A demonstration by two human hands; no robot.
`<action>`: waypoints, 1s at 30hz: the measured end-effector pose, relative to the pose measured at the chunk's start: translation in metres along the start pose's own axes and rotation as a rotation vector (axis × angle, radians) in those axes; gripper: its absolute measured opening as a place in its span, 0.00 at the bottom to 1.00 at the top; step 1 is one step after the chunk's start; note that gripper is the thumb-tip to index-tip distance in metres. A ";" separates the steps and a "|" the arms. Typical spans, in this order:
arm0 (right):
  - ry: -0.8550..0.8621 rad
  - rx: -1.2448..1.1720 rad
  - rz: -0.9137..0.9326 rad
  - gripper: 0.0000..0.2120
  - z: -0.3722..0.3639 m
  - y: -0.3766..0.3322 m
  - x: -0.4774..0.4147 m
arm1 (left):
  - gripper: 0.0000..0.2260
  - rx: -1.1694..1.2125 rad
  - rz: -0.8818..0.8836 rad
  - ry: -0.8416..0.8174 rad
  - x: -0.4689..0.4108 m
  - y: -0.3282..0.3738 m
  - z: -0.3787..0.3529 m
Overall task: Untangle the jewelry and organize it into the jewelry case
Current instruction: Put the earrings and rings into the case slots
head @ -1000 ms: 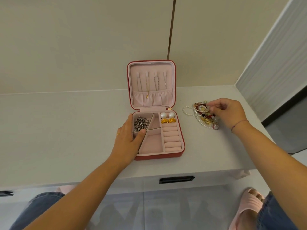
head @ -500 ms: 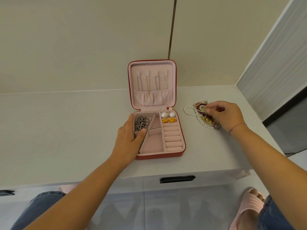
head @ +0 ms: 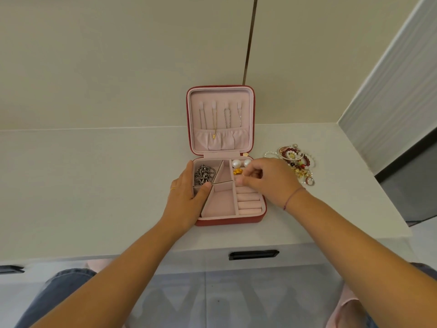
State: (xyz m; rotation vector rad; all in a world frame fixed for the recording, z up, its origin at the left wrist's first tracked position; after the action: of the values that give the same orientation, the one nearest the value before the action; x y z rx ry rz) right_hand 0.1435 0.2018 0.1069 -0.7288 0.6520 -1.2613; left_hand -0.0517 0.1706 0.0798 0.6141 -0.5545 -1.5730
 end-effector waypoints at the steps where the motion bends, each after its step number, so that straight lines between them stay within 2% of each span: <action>1: -0.009 0.030 -0.011 0.08 -0.003 0.000 -0.001 | 0.22 -0.001 -0.003 -0.001 -0.001 -0.002 0.000; 5: 0.009 0.063 -0.031 0.07 -0.005 0.002 -0.003 | 0.20 0.000 -0.017 -0.008 -0.002 -0.006 -0.002; 9: 0.095 -0.065 -0.058 0.07 -0.005 0.002 0.000 | 0.20 -0.009 0.000 -0.016 -0.003 -0.008 -0.003; 12: 0.126 -0.107 -0.051 0.02 -0.003 0.003 0.002 | 0.19 0.010 -0.008 -0.023 -0.006 -0.013 -0.006; 17: 0.152 -0.179 -0.060 0.04 0.001 0.007 0.010 | 0.21 -0.013 -0.007 -0.012 -0.004 -0.011 -0.006; 22: 0.201 -0.022 -0.041 0.06 -0.006 0.002 0.015 | 0.21 -0.013 -0.004 -0.015 -0.004 -0.012 -0.006; 30: 0.122 0.225 0.109 0.03 -0.007 -0.008 0.007 | 0.21 -0.005 -0.008 -0.029 -0.007 -0.016 -0.008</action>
State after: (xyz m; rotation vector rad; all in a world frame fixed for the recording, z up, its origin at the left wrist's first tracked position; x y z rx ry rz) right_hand 0.1344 0.1930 0.1084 -0.4284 0.6283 -1.2607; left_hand -0.0573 0.1792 0.0634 0.5917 -0.5702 -1.5922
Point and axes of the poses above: each hand's wrist, its own x-axis away from the middle knuckle, its own z-axis out of the back of the hand, y = z × x, the point moved 3 cm from there along -x, towards the middle knuckle, and after that the axes turned 12 degrees about -x, right-handed, at the moved point
